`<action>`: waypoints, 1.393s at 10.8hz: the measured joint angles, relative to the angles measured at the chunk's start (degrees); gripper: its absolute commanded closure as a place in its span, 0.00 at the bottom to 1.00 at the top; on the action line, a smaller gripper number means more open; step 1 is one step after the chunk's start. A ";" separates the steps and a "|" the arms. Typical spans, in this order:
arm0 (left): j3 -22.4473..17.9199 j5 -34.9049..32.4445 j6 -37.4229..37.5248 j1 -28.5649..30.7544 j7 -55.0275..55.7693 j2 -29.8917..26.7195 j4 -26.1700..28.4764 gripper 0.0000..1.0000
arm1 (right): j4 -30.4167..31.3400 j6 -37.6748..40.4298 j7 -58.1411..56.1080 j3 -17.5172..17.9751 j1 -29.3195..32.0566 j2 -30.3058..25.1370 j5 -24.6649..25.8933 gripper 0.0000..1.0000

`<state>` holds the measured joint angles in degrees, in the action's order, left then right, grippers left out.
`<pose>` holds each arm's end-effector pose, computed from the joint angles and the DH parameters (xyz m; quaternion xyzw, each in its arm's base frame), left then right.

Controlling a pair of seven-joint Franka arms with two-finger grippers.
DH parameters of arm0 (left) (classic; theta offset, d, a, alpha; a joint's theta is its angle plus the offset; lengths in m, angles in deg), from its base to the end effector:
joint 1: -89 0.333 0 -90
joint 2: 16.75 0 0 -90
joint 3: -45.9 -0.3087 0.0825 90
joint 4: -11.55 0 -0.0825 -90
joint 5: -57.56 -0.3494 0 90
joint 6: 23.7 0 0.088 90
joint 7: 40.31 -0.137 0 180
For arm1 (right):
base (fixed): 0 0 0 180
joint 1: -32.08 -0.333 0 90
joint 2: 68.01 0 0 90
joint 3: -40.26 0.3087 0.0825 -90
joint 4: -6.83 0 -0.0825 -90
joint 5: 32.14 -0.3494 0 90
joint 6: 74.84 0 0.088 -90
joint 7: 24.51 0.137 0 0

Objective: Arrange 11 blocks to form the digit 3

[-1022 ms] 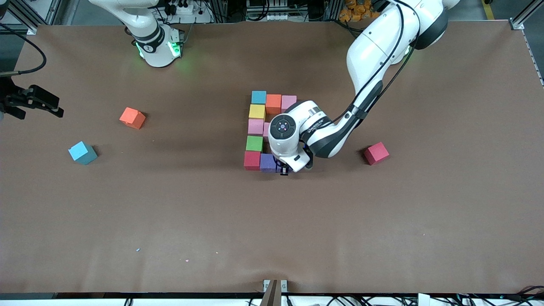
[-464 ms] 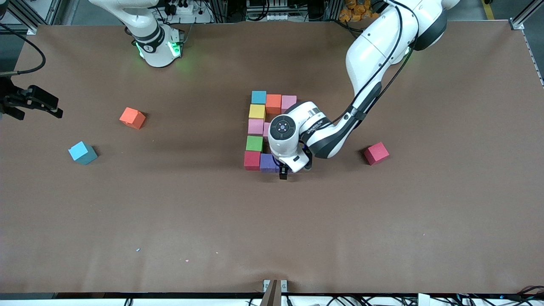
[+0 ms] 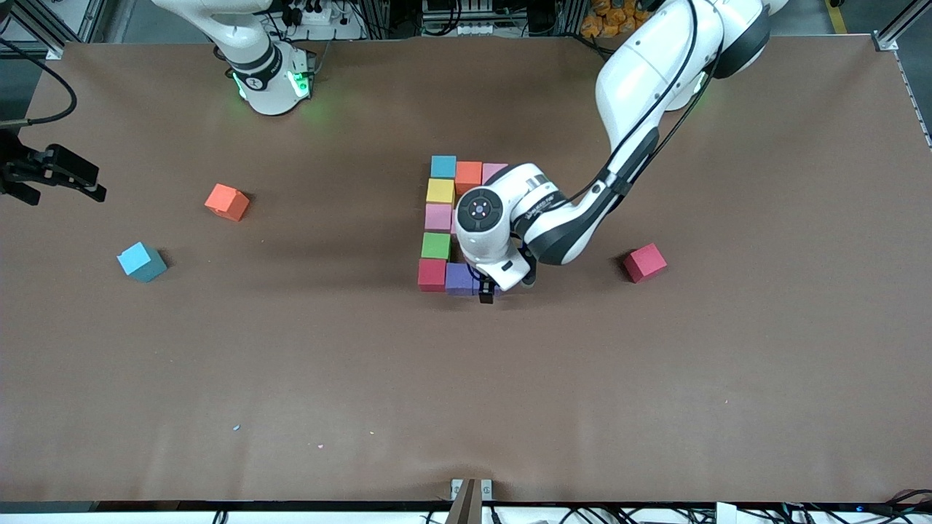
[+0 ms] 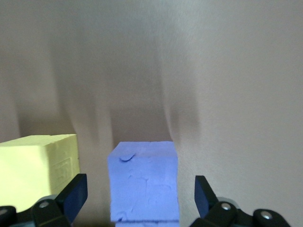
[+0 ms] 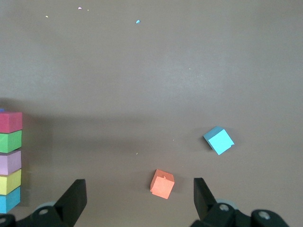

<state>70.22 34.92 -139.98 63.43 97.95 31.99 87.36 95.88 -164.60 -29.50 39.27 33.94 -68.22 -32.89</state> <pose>0.5169 -0.4682 0.2285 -0.7403 -0.6713 -0.0160 0.0324 0.5187 -0.0240 0.5960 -0.9998 -0.0188 -0.0085 0.0060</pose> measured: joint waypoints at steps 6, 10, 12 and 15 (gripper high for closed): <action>-0.80 -0.02 11.49 4.34 -22.38 -12.51 -0.75 0.00 | 0.14 0.05 0.00 0.42 -0.06 0.04 0.00 0.00; -0.79 0.06 18.29 11.86 -49.12 -19.38 -0.73 0.00 | 0.19 0.08 0.00 0.46 -0.10 0.07 0.00 0.00; -0.77 3.09 20.37 15.75 -59.66 -22.30 -0.75 0.00 | 0.22 0.11 0.00 0.59 -0.18 0.07 0.00 0.00; -0.73 6.48 23.91 21.54 -74.39 -26.30 -0.74 0.00 | 0.27 0.15 0.00 0.66 -0.22 0.07 0.00 0.00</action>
<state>69.49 41.40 -116.08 84.98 23.57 5.69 86.61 96.14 -164.45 -29.50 39.92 33.72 -68.15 -32.89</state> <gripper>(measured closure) 0.000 0.000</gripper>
